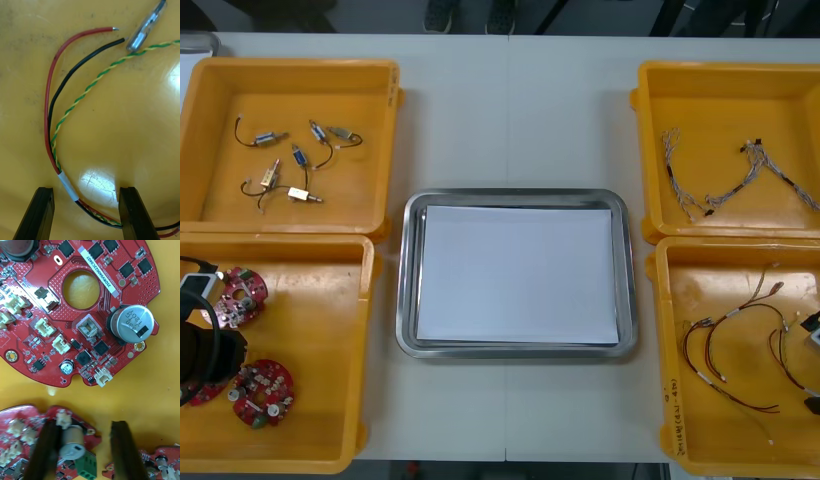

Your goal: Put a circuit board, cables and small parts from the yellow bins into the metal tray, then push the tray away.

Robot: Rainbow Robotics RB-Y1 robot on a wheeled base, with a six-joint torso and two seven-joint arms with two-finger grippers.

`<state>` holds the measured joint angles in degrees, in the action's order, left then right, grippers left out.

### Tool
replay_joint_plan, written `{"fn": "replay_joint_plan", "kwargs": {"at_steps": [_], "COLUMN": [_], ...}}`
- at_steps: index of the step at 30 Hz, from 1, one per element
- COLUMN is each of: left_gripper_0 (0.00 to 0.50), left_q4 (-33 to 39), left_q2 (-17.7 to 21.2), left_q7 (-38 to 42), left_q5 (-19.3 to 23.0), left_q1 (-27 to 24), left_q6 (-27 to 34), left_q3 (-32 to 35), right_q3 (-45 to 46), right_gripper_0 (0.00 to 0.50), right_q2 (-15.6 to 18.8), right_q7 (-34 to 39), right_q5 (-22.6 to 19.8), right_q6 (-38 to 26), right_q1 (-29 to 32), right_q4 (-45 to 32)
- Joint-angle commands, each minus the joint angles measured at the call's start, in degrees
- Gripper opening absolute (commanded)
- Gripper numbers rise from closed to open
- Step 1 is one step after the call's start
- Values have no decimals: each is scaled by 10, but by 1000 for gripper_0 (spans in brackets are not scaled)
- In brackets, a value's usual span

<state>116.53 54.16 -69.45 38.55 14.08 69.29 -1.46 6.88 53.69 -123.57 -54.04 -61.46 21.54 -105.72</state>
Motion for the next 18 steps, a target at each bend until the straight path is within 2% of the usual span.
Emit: {"fn": "replay_joint_plan", "kwargs": {"at_steps": [1,18], "left_gripper_0": [4,0], "left_q4": [1,1], "left_q2": [-7,-7], "left_q7": [-22,-27], "left_q5": [-7,-4], "left_q1": [17,14], "left_q6": [-6,-5], "left_q3": [-6,12], "right_q3": [-10,-15], "right_gripper_0": [500,500], "right_q2": [22,22], "right_q7": [-17,-18], "right_q5": [0,-5], "right_q6": [10,20], "right_q1": [0,12], "right_q4": [4,4]}}
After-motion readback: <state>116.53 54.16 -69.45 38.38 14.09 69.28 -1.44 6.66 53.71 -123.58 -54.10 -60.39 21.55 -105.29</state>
